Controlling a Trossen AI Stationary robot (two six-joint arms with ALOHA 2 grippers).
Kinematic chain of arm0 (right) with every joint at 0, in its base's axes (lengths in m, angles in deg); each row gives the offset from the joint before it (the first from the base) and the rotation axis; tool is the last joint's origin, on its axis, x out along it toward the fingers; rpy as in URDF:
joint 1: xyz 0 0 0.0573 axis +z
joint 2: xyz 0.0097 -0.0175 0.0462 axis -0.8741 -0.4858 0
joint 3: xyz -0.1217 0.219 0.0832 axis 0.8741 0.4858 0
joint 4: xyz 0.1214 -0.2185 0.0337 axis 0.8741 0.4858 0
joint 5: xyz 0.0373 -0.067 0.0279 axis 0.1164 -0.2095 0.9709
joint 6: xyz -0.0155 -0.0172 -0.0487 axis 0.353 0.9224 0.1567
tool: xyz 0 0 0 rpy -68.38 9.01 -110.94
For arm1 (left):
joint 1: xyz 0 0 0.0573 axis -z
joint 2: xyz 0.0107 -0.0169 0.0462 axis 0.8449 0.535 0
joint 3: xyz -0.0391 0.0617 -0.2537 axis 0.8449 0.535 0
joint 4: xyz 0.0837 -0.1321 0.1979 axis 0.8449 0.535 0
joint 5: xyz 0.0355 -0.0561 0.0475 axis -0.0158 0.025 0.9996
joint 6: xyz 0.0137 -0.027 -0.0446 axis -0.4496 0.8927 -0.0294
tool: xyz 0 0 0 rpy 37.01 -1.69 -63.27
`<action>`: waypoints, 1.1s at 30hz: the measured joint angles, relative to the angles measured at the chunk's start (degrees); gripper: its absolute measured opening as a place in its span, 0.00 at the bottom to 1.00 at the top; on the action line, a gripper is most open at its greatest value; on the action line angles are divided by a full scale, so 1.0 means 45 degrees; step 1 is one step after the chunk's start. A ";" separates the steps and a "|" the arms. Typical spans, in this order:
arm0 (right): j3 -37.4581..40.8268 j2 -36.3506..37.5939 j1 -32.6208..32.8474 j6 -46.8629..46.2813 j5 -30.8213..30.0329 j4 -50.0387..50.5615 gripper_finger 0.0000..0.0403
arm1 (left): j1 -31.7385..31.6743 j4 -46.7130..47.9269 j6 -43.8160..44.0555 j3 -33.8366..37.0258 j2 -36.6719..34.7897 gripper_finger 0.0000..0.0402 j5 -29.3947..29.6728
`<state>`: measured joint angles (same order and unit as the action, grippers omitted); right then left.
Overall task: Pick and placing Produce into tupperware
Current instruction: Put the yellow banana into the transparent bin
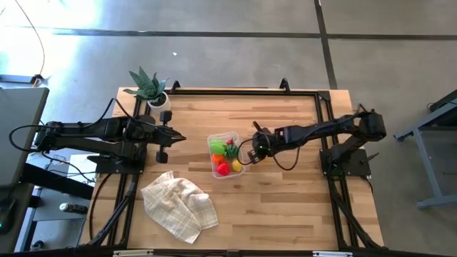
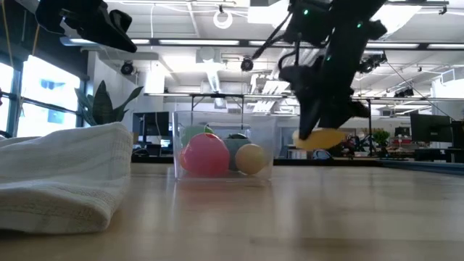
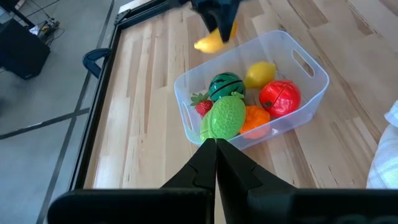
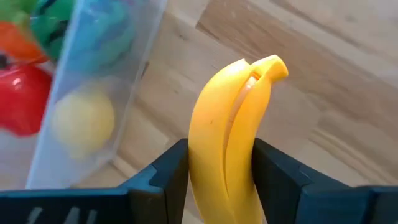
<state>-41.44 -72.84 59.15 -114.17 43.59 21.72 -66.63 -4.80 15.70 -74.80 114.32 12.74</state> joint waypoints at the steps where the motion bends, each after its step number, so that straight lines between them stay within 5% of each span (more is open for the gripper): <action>1: 0.0000 0.0271 0.0000 0.0164 -0.0006 0.0279 0.36 | -0.0002 0.0008 0.0000 0.0000 0.0000 0.01 -0.0002; 9: -0.0017 0.2886 0.0063 0.1392 -0.0059 0.0925 0.36 | 0.0000 0.0007 0.0000 0.0000 0.0000 0.01 0.0000; 17: -0.0045 0.4679 0.0616 0.2631 0.0510 -0.2794 0.36 | -0.0005 0.0004 0.0000 0.0000 0.0000 0.01 0.0000; 26: -0.0175 0.3168 0.0869 0.2753 0.1150 -0.4976 0.36 | 0.0000 0.0000 0.0000 0.0000 0.0000 0.01 -0.0004; 33: -0.3290 0.0213 0.1016 0.3901 0.1251 -0.3247 0.36 | -0.0002 0.0004 0.0000 0.0000 0.0000 0.01 -0.0004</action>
<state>-56.25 -71.88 63.73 -96.62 49.22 7.11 -66.64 -4.78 15.70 -74.80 114.32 12.72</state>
